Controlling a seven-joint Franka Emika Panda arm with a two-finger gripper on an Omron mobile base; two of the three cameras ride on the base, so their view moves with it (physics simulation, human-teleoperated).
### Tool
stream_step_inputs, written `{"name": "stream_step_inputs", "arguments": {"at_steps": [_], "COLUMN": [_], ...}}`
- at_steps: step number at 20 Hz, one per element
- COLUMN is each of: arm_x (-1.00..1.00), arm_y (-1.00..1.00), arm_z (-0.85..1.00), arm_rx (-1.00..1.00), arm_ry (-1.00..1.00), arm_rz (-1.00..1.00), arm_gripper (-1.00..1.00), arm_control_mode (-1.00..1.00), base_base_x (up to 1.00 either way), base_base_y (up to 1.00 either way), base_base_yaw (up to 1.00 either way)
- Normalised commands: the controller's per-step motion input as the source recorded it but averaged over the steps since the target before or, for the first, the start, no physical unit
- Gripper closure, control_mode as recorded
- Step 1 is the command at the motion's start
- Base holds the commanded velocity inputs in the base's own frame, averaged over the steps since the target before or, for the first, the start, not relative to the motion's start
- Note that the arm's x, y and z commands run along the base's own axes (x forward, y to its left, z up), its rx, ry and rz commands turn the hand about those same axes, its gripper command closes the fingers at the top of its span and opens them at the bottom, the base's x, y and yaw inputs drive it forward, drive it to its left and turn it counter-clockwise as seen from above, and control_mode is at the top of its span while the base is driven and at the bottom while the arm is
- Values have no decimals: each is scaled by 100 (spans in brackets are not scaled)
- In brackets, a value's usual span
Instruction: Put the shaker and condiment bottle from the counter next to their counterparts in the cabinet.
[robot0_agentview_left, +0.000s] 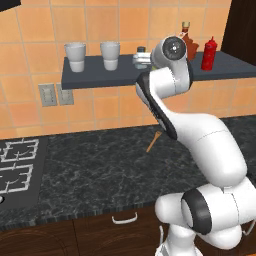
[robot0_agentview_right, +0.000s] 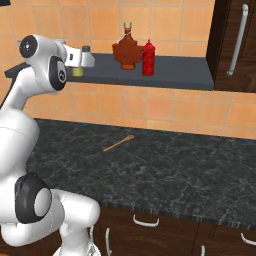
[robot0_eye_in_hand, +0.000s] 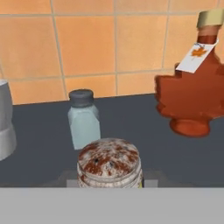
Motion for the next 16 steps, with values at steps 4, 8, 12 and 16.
{"name": "stream_step_inputs", "arguments": {"at_steps": [4,8,12,16], "arm_x": [11,2,0,7], "arm_y": [-1,-8,-12,-12], "arm_z": [0,-8,-22,-11], "arm_rx": [0,0,-1,0], "arm_ry": [-4,-9,-14,-14], "arm_rz": [-6,-3,0,0], "arm_gripper": [100,100,100,100], "arm_control_mode": [-100,-100,-100,-100], "base_base_x": [0,0,0,0], "base_base_y": [0,0,0,0], "base_base_yaw": [0,0,0,0]}}
